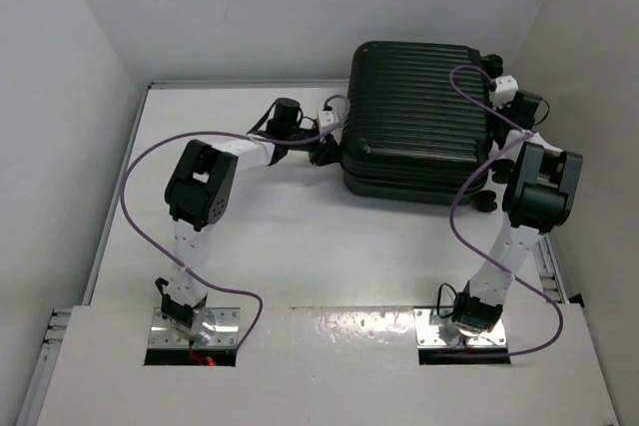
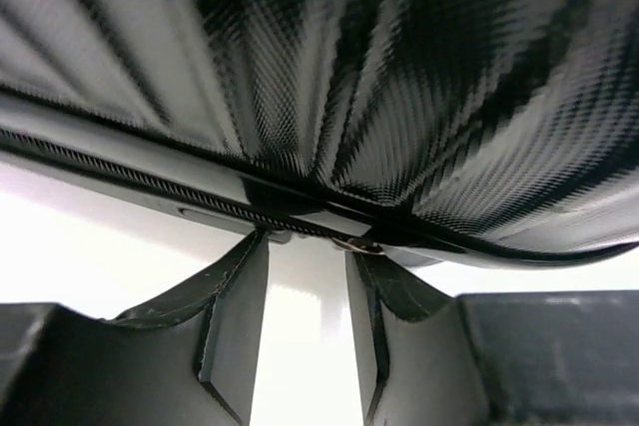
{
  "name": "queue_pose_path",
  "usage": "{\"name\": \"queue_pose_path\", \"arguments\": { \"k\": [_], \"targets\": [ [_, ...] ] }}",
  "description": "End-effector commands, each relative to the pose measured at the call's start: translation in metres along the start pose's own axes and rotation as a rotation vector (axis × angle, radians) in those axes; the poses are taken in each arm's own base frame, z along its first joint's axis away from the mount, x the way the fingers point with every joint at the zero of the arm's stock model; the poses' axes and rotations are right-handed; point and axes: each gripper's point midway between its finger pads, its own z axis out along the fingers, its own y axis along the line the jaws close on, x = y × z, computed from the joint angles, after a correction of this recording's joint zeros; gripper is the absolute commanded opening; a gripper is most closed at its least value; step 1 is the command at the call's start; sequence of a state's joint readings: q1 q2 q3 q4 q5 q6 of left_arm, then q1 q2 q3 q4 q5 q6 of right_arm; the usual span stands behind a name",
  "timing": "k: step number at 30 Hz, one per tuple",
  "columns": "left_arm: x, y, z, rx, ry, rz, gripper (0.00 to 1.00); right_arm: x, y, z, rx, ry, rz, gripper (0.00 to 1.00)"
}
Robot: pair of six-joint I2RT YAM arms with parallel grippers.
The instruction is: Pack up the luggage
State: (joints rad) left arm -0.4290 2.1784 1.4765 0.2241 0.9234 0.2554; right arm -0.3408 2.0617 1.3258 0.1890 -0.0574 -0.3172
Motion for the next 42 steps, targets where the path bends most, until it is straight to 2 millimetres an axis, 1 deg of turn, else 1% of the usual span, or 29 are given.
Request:
{"name": "queue_pose_path", "arguments": {
  "k": [1,5,6,8,9,10,11,12,13,15,16,18,19,21,22,24,25,28,29,30,31,32,33,35,36,38,39,40,42],
  "targets": [
    [-0.073,-0.142,0.067,0.38,-0.169,0.396,0.41,-0.064,0.206,-0.037,-0.73,-0.323,-0.35,0.22],
    [-0.063,-0.157,0.057,0.365,-0.158,0.363,0.44,-0.084,0.239,-0.042,-0.806,-0.413,-0.37,0.29],
    [-0.063,-0.158,0.054,0.35,-0.16,0.359,0.44,-0.107,0.248,-0.043,-0.8,-0.469,-0.384,0.32],
    [-0.069,-0.166,0.049,0.34,-0.187,0.386,0.46,-0.12,0.254,-0.035,-0.787,-0.5,-0.358,0.42],
    [-0.069,-0.173,0.044,0.327,-0.185,0.397,0.47,-0.14,0.256,-0.031,-0.772,-0.538,-0.351,0.48],
    [-0.072,-0.173,0.042,0.315,-0.192,0.416,0.48,-0.149,0.254,-0.025,-0.753,-0.566,-0.335,0.5],
    [-0.073,-0.182,0.043,0.329,-0.195,0.421,0.48,-0.171,0.268,-0.031,-0.762,-0.614,-0.352,0.51],
    [-0.069,-0.187,0.045,0.335,-0.187,0.416,0.48,-0.168,0.275,-0.023,-0.762,-0.602,-0.338,0.54],
    [-0.077,-0.191,0.046,0.331,-0.202,0.436,0.48,-0.193,0.273,-0.026,-0.744,-0.659,-0.357,0.56],
    [-0.088,-0.194,0.046,0.322,-0.225,0.463,0.49,-0.212,0.279,-0.028,-0.715,-0.721,-0.375,0.58],
    [-0.081,-0.195,0.048,0.301,-0.21,0.442,0.51,-0.226,0.276,-0.028,-0.7,-0.75,-0.361,0.6],
    [-0.09,-0.191,0.044,0.258,-0.214,0.417,0.58,-0.232,0.282,-0.024,-0.682,-0.753,-0.363,0.6],
    [-0.085,-0.178,0.039,0.193,-0.189,0.373,0.62,-0.248,0.282,-0.024,-0.602,-0.755,-0.367,0.6],
    [-0.097,-0.163,0.021,0.118,-0.211,0.299,0.67,-0.258,0.263,-0.025,-0.521,-0.778,-0.386,0.6],
    [-0.084,-0.14,0.005,0.02,-0.179,0.241,0.67,-0.255,0.251,-0.026,-0.477,-0.771,-0.381,0.62],
    [-0.084,-0.126,-0.019,-0.055,-0.179,0.202,0.7,-0.256,0.23,-0.037,-0.424,-0.807,-0.369,0.62],
    [-0.085,-0.113,-0.044,-0.136,-0.179,0.167,0.71,-0.274,0.212,-0.055,-0.373,-0.837,-0.344,0.62],
    [-0.087,-0.094,-0.086,-0.282,-0.178,0.117,0.73,-0.259,0.188,-0.054,-0.363,-0.706,-0.242,0.58],
    [-0.095,-0.08,-0.116,-0.399,-0.19,0.107,0.73,-0.271,0.174,-0.072,-0.355,-0.698,-0.219,0.56],
    [-0.088,-0.075,-0.129,-0.444,-0.162,0.067,0.74,-0.256,0.168,-0.073,-0.39,-0.565,-0.2,0.55],
    [-0.087,-0.072,-0.142,-0.478,-0.157,0.058,0.74,-0.261,0.162,-0.085,-0.391,-0.552,-0.198,0.53],
    [-0.086,-0.07,-0.164,-0.536,-0.159,0.053,0.74,-0.249,0.164,-0.096,-0.433,-0.487,-0.197,0.5],
    [-0.077,-0.071,-0.171,-0.556,-0.14,0.034,0.74,-0.245,0.147,-0.108,-0.431,-0.47,-0.193,0.48],
    [-0.056,-0.074,-0.182,-0.582,-0.103,0.026,0.74,-0.234,0.149,-0.13,-0.488,-0.461,-0.217,0.44],
    [-0.05,-0.078,-0.182,-0.58,-0.096,0.019,0.74,-0.207,0.159,-0.14,-0.548,-0.356,-0.216,0.42],
    [-0.034,-0.081,-0.181,-0.583,-0.077,-0.024,0.74,-0.184,0.173,-0.158,-0.641,-0.259,-0.223,0.41],
    [-0.028,-0.082,-0.182,-0.579,-0.077,-0.027,0.74,-0.192,0.17,-0.171,-0.653,-0.268,-0.243,0.37],
    [-0.025,-0.083,-0.179,-0.565,-0.086,-0.033,0.76,-0.164,0.179,-0.182,-0.721,-0.142,-0.218,0.35],
    [-0.014,-0.085,-0.172,-0.544,-0.096,-0.067,0.77,-0.164,0.18,-0.195,-0.753,-0.116,-0.242,0.32]
  ]
}}
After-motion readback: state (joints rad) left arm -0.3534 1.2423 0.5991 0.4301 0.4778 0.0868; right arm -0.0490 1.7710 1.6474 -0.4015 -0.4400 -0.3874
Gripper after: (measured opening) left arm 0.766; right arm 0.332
